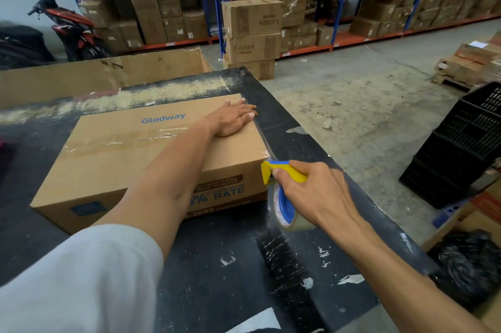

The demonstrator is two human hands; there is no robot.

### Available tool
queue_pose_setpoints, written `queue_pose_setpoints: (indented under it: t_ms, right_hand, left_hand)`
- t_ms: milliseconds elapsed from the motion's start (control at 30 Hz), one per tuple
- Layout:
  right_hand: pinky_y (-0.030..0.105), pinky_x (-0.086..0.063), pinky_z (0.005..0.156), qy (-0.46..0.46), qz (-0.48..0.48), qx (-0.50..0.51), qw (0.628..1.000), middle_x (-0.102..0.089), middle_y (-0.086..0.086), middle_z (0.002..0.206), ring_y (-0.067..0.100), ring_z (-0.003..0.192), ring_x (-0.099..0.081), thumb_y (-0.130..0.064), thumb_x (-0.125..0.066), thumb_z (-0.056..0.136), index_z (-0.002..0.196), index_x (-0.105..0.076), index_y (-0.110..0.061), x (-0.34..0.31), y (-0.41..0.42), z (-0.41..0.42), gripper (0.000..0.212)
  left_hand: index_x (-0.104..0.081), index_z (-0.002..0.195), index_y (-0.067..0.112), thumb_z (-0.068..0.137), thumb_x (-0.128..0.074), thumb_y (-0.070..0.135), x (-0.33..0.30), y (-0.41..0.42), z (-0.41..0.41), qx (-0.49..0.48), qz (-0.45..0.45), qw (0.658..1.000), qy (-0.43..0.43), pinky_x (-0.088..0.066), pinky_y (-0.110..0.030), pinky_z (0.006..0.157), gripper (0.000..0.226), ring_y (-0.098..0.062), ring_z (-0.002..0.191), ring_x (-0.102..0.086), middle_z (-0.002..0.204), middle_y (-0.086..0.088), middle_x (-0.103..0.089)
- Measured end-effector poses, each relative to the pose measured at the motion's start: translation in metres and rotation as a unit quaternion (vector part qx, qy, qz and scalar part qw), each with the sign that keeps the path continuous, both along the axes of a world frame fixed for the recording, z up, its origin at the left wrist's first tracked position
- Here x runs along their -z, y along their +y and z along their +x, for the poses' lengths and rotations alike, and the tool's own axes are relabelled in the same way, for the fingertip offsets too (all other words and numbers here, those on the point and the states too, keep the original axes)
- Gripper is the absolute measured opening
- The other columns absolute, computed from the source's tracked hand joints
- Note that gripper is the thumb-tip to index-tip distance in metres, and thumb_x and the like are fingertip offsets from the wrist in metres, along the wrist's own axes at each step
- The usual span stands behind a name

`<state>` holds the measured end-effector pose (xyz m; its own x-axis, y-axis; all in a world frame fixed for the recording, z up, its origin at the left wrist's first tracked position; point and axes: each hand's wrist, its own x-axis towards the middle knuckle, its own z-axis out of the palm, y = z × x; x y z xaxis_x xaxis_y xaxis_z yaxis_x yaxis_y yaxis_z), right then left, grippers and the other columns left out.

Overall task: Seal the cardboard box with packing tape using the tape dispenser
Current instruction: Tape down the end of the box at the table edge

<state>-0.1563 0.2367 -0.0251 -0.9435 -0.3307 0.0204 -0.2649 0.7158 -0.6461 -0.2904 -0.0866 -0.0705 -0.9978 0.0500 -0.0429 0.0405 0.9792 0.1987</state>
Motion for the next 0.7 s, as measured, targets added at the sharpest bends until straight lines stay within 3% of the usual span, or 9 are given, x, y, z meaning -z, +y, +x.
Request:
queue_pose_setpoints:
  t_ms: [167, 300, 400, 567, 700]
  right_hand:
    - [0.041, -0.050, 0.088, 0.010, 0.053, -0.022, 0.998, -0.068, 0.012, 0.126, 0.038, 0.116, -0.060, -0.060, -0.057, 0.089, 0.139, -0.062, -0.028, 0.000, -0.013, -0.007, 0.059]
    - [0.040, -0.047, 0.084, 0.047, 0.113, -0.051, 0.991, -0.066, 0.017, 0.123, 0.041, 0.113, -0.059, -0.057, -0.056, 0.089, 0.128, -0.069, -0.022, -0.009, -0.023, -0.018, 0.054]
    - [0.037, -0.040, 0.073, 0.087, 0.168, -0.086, 0.978, -0.066, 0.016, 0.112, 0.040, 0.104, -0.060, -0.055, -0.056, 0.085, 0.111, -0.070, -0.019, -0.019, -0.029, -0.025, 0.047]
    - [0.039, -0.045, 0.075, 0.111, 0.258, -0.198, 0.939, -0.066, 0.016, 0.108, 0.039, 0.102, -0.063, -0.047, -0.055, 0.087, 0.108, -0.068, -0.011, -0.010, -0.039, -0.007, 0.043]
    - [0.034, -0.041, 0.068, 0.089, 0.252, -0.153, 0.951, -0.055, 0.009, 0.085, 0.037, 0.090, -0.060, -0.052, -0.057, 0.084, 0.091, -0.067, -0.016, -0.021, -0.021, -0.045, 0.037]
  left_hand:
    - [-0.038, 0.152, 0.023, 0.106, -0.016, 0.046, -0.001, 0.002, -0.002, -0.004, -0.001, 1.000, 0.001, 0.006, -0.047, 0.121, 0.055, -0.015, 0.153, -0.003, 0.163, 0.006, -0.026]
    - [-0.038, 0.152, 0.023, 0.106, -0.016, 0.045, -0.002, 0.004, -0.002, -0.002, -0.004, 1.000, 0.003, 0.006, -0.047, 0.121, 0.055, -0.015, 0.153, -0.003, 0.163, 0.005, -0.026]
    - [-0.040, 0.151, 0.024, 0.107, -0.017, 0.044, -0.002, 0.004, -0.001, -0.003, -0.001, 1.000, -0.001, 0.007, -0.047, 0.121, 0.054, -0.015, 0.153, -0.004, 0.162, 0.005, -0.026]
    - [-0.039, 0.151, 0.024, 0.106, -0.015, 0.046, -0.002, 0.004, 0.000, -0.004, 0.003, 1.000, 0.004, 0.007, -0.047, 0.121, 0.055, -0.015, 0.153, -0.004, 0.163, 0.005, -0.026]
    - [-0.039, 0.151, 0.023, 0.106, -0.015, 0.047, -0.002, 0.004, -0.001, 0.000, -0.006, 1.000, -0.002, 0.006, -0.046, 0.121, 0.057, -0.015, 0.153, -0.005, 0.162, 0.004, -0.028]
